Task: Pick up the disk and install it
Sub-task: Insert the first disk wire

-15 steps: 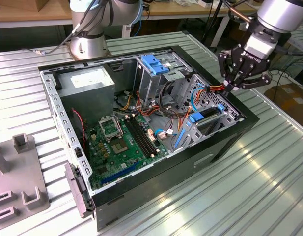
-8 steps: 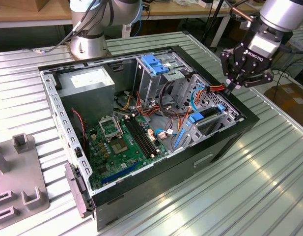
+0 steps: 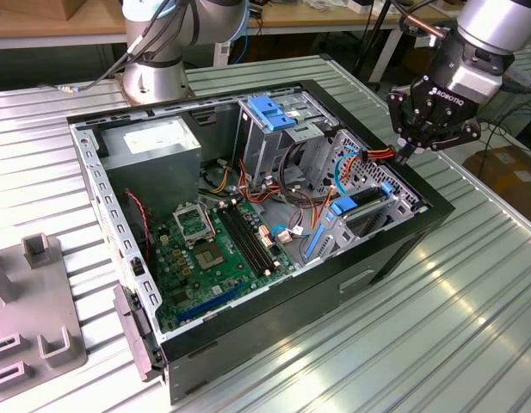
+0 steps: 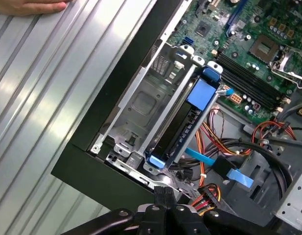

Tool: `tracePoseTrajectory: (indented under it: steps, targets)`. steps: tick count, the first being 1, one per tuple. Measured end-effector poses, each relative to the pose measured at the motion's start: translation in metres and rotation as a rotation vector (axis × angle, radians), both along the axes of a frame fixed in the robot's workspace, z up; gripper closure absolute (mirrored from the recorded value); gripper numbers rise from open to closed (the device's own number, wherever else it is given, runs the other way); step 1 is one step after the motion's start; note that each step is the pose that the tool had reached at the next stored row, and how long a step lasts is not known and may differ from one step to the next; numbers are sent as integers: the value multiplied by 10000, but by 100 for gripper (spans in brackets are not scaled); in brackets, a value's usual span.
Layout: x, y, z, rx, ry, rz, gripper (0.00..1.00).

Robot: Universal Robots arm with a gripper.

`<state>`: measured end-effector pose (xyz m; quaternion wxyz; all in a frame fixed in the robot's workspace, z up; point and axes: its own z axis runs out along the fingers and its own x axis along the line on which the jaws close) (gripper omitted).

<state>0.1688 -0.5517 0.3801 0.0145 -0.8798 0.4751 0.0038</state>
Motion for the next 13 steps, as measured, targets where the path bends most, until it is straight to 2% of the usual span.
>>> tracePoseTrajectory:
  steps: [11, 13]
  targets:
    - [8, 0, -3, 0, 0, 2257, 90]
    - [11, 0, -4, 0, 0, 2828, 90]
